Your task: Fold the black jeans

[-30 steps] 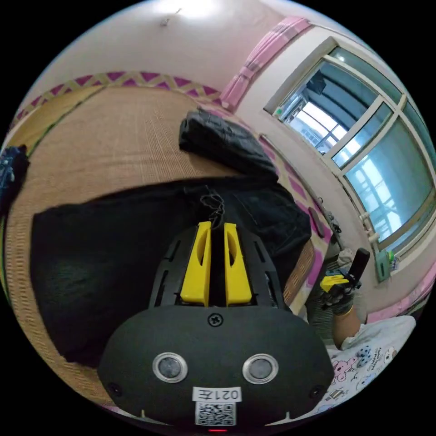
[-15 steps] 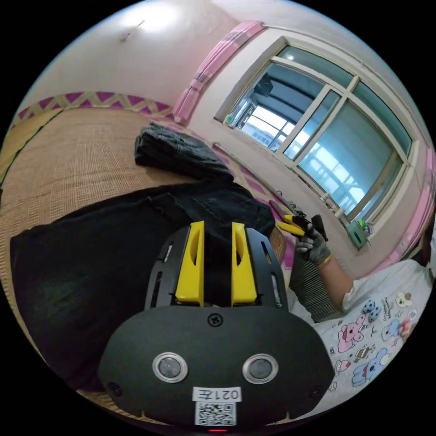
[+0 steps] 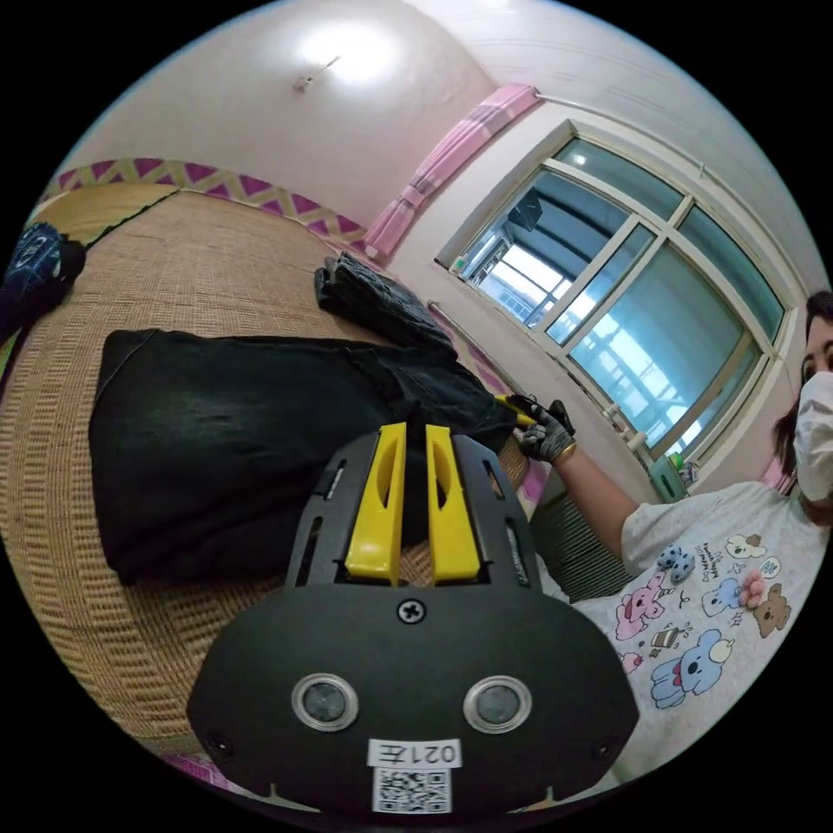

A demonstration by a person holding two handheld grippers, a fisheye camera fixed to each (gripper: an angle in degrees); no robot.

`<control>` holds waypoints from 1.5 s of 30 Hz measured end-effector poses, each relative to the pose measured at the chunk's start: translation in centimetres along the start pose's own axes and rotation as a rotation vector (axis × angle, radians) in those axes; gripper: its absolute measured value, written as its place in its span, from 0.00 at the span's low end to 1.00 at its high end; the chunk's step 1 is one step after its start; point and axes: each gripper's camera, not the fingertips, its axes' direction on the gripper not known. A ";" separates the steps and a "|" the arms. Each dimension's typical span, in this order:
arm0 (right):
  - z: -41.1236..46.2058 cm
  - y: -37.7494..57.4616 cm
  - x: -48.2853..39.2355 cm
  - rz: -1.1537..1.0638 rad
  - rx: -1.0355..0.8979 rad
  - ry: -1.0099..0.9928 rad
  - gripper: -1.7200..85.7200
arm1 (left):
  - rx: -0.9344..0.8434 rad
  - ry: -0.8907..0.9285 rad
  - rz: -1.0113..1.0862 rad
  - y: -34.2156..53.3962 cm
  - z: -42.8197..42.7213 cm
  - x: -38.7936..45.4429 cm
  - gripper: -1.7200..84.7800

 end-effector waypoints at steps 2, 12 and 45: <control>-0.9 1.2 -3.6 -0.104 0.055 0.051 0.09 | 0.015 -0.005 0.001 0.4 -1.3 -0.3 0.04; 7.3 16.9 -33.8 -0.957 0.012 0.132 0.08 | 0.091 0.003 -0.058 3.8 -8.3 -3.2 0.01; 17.2 31.4 -21.2 -1.145 -0.503 0.304 0.04 | -0.024 -0.412 0.057 -7.8 -15.8 -2.5 0.04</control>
